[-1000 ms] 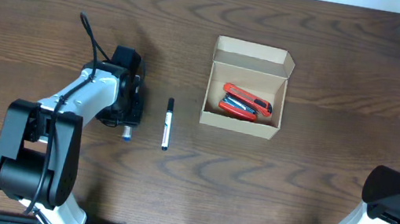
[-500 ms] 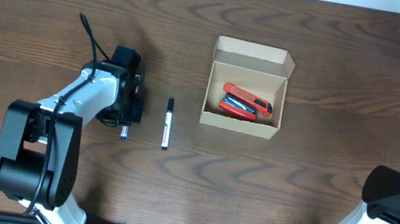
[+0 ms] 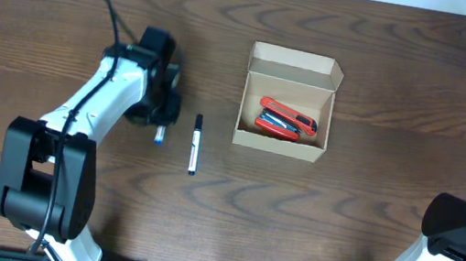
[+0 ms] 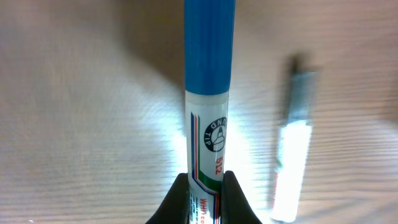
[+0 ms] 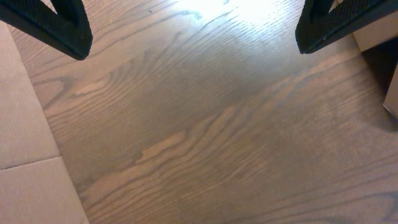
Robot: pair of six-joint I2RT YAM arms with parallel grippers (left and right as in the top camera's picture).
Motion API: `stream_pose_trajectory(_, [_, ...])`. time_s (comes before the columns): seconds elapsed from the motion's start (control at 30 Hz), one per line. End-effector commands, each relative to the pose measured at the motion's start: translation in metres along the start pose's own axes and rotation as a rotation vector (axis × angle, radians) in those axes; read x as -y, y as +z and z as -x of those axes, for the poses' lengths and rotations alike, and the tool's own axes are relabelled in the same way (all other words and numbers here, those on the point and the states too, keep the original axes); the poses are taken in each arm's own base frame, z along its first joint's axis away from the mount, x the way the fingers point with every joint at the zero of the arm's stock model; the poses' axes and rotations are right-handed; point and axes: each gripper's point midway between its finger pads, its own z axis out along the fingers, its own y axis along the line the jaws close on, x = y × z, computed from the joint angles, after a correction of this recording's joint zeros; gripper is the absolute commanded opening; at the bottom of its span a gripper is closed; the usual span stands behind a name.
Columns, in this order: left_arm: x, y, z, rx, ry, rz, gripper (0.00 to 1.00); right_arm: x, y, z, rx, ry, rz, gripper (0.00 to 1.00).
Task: Pack container
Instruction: 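Carry the blue marker over the box and drop it in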
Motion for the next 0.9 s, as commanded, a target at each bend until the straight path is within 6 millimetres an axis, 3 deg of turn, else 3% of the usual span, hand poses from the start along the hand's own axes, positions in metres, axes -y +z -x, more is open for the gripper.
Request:
stream_pose_trajectory(0.0, [0.036, -0.035, 0.029, 0.092, 0.098, -0.038, 0.06, 0.005, -0.007, 0.002, 0.018, 0.023, -0.005, 0.99])
stream_pose_trajectory(0.1, [0.073, -0.065, 0.044, 0.165, 0.202, -0.061, 0.06, 0.005, -0.007, 0.002, 0.018, 0.023, -0.005, 0.99])
stream_pose_trajectory(0.23, [0.118, -0.091, 0.048, 0.232, 0.313, -0.09, 0.06, 0.005, -0.007, 0.002, 0.018, 0.023, -0.005, 0.99])
stream_pose_trajectory(0.33, [0.148, -0.096, 0.036, 0.226, 0.376, -0.132, 0.06, 0.005, -0.007, 0.002, 0.018, 0.023, -0.005, 0.99])
stream_pose_trajectory(0.47, [0.173, -0.09, 0.02, 0.201, 0.429, -0.142, 0.06, 0.005, -0.007, 0.002, 0.018, 0.023, -0.005, 0.99])
stream_pose_trajectory(0.87, [0.195, -0.07, 0.023, 0.156, 0.415, -0.176, 0.06, 0.005, -0.007, 0.002, 0.018, 0.023, -0.005, 0.99])
